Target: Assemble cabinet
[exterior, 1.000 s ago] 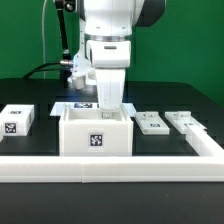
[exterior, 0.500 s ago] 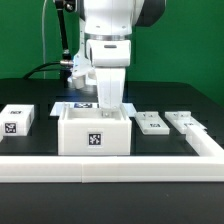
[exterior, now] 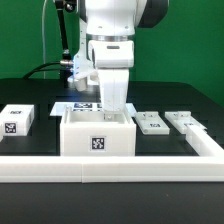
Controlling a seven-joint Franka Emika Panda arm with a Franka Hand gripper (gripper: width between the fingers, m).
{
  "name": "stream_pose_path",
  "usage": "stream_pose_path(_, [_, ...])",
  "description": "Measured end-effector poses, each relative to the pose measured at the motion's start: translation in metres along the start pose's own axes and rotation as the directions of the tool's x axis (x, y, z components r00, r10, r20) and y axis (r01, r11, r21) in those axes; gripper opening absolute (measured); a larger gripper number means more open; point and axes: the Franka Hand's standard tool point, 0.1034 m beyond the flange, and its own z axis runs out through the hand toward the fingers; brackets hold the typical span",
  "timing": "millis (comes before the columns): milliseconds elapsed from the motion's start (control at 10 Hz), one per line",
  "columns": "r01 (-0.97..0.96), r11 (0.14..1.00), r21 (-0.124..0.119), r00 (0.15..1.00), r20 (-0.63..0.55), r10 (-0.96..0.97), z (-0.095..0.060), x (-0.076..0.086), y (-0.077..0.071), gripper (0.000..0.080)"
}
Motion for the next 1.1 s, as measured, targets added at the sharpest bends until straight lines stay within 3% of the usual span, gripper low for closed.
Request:
stream_pose_path(200, [-0.019,1.0,-0.025,1.0,-0.013,0.019,0.0,0.017,0.018,0.0039])
stream_pose_path(800, [-0.022,0.998,-0.053,1.0,-0.023,0.021,0.001,0.089,0.048,0.0038])
stream_pose_path(900, [-0.011,0.999,-0.042,1.0,-0.02,0.01,0.001,0.095,0.05,0.0038])
stream_pose_path(1100, [-0.004,1.0,0.005,1.0,-0.007,0.004,-0.001,0.103,0.051,0.0038])
